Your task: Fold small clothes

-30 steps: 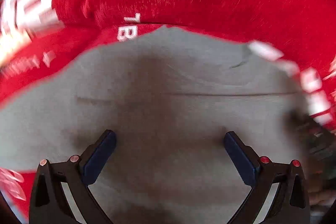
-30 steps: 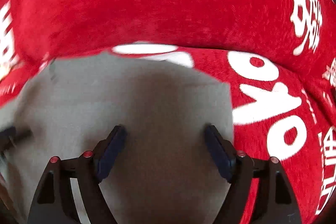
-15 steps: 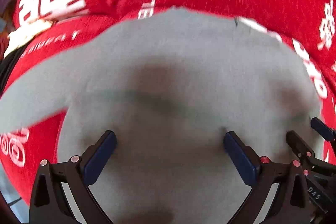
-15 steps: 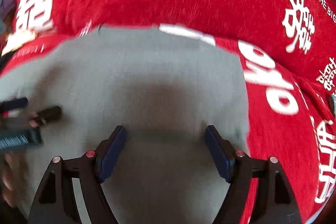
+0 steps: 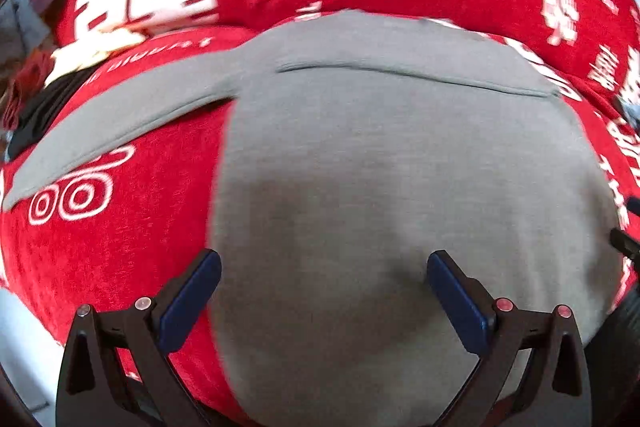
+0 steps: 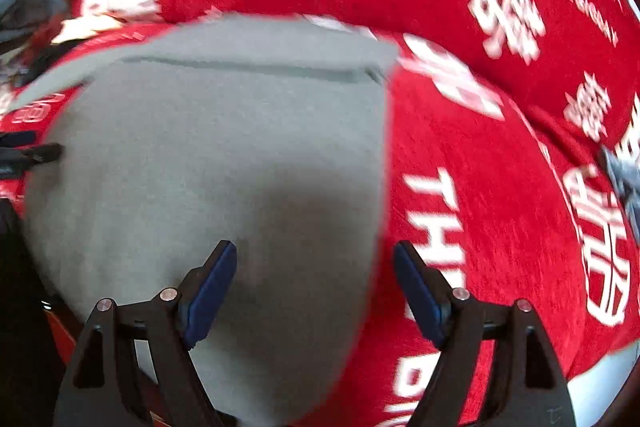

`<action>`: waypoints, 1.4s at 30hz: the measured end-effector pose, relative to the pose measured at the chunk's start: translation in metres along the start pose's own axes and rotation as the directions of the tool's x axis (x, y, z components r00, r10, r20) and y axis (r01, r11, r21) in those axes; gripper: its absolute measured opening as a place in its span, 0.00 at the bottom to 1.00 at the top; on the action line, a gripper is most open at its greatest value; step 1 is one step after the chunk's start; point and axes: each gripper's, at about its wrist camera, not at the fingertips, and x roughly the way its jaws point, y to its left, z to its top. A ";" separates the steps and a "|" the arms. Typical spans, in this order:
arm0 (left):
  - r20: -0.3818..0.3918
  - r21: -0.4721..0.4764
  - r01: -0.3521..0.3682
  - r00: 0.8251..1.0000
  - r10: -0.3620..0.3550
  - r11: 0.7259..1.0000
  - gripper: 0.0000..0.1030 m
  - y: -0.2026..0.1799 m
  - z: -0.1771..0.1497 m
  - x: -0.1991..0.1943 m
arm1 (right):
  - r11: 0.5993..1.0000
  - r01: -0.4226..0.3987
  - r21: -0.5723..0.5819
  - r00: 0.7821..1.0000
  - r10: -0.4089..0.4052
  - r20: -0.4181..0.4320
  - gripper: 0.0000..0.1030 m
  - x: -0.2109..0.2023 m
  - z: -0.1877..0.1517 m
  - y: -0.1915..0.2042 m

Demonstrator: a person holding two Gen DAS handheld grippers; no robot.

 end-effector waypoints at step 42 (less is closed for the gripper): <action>-0.120 -0.714 -0.313 0.936 0.331 0.627 1.00 0.251 -0.011 -0.007 | 0.996 -0.090 -0.005 0.996 0.090 -0.012 0.84 0.012 0.027 0.016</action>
